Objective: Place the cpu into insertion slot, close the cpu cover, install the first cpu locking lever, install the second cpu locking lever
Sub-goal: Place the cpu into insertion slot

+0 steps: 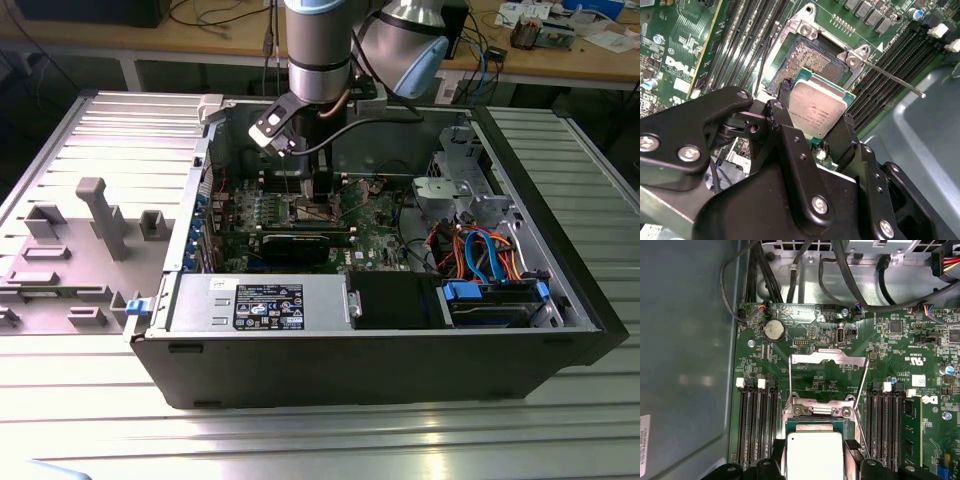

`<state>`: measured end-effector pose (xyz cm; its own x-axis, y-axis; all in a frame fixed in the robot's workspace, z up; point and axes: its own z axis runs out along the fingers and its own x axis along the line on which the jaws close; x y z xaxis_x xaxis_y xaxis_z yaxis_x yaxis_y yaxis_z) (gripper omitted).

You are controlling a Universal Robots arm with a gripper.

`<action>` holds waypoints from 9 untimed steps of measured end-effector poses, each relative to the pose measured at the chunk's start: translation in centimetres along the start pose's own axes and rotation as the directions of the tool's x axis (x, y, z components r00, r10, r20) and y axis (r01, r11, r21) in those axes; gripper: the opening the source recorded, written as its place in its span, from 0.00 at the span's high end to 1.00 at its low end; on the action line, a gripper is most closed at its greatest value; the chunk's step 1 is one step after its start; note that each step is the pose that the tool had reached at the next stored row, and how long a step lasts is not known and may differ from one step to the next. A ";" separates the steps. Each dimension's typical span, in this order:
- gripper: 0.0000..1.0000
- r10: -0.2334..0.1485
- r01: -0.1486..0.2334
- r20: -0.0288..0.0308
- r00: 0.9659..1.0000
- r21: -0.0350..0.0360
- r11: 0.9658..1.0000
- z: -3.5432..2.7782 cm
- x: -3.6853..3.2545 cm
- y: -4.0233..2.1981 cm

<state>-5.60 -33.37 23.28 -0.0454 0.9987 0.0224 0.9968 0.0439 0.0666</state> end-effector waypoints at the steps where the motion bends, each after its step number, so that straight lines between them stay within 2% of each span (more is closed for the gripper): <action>1: 0.45 0.000 0.000 0.000 1.000 0.000 1.000 0.00 0.00 0.00; 9: 0.45 0.000 0.000 0.000 1.000 0.000 1.000 0.04 0.00 0.00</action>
<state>-5.60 -33.36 23.24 -0.0454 0.9987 0.0224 0.9968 0.0439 0.0667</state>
